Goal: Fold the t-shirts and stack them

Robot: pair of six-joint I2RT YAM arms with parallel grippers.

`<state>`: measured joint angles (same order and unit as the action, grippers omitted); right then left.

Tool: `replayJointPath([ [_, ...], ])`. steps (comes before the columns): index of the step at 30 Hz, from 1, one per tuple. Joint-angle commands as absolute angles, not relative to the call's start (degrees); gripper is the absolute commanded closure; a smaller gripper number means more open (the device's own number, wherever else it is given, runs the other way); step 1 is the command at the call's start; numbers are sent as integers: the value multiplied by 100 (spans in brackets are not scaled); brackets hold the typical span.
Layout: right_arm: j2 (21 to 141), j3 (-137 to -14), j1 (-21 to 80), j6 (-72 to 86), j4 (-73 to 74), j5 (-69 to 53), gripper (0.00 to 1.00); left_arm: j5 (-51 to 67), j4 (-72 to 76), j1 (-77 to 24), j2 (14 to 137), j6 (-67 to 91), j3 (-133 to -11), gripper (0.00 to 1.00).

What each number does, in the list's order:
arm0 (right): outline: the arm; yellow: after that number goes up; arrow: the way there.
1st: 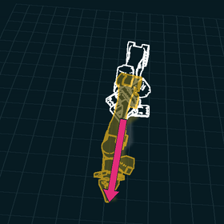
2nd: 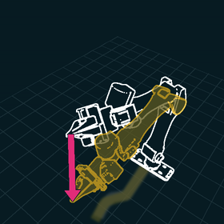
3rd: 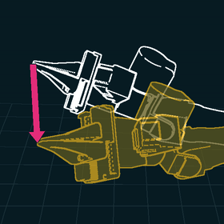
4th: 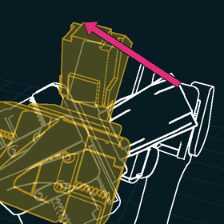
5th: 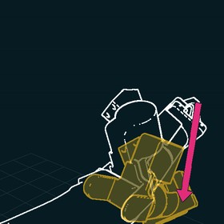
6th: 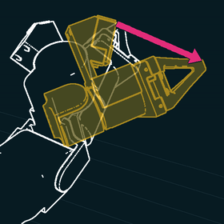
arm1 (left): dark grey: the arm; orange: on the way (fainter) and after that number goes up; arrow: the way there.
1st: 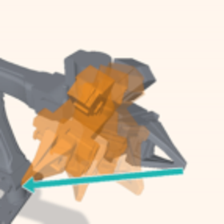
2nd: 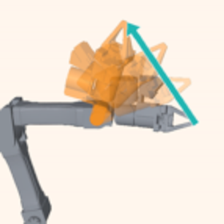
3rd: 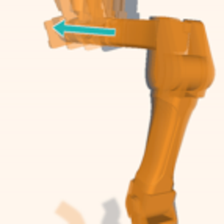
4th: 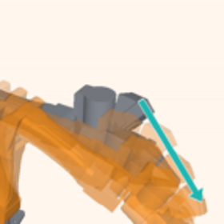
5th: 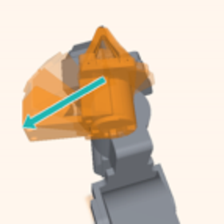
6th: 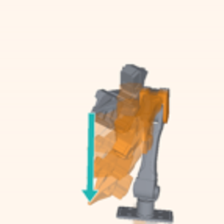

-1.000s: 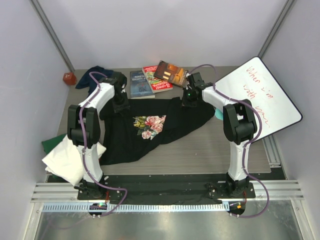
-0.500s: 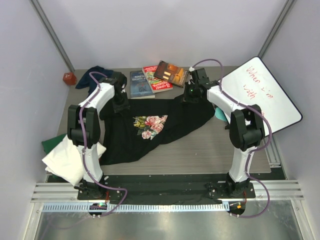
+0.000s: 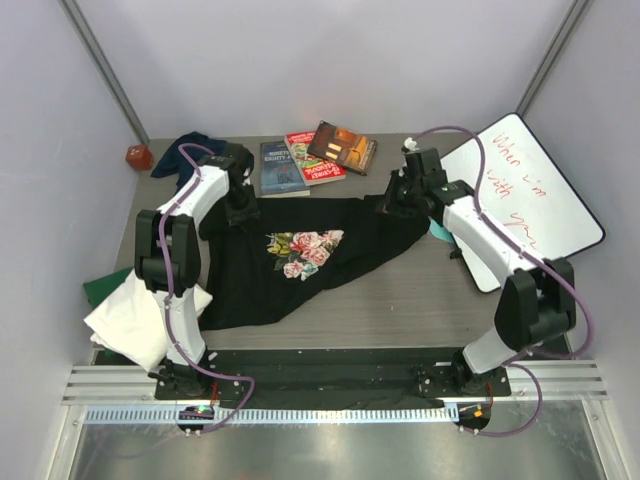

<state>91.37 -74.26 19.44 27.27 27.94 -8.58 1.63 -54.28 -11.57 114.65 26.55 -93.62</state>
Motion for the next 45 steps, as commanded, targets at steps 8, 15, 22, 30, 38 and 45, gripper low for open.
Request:
replayJointPath([
  [8,6412,-5758,1995,3699,2786,-571,99,281,-5423,-1178,11320,2619,-9501,64],
  [15,4511,-4808,2039,4148,3338,-81,99,-490,-5387,-1405,11092,2611,-9282,58],
  [22,3973,-4685,2057,3999,4236,193,99,-1230,-5610,-1811,10645,3284,-8510,59],
  [30,4201,-4667,2057,3920,4096,79,99,-1309,-5027,-1846,9220,4078,-6829,59],
  [38,4403,-4754,2048,3902,3876,896,99,-2065,-5748,-1925,9228,4166,-6557,59],
  [45,4316,-4887,2057,3824,3850,1485,99,-1942,-5450,-1925,8931,4411,-5793,60],
])
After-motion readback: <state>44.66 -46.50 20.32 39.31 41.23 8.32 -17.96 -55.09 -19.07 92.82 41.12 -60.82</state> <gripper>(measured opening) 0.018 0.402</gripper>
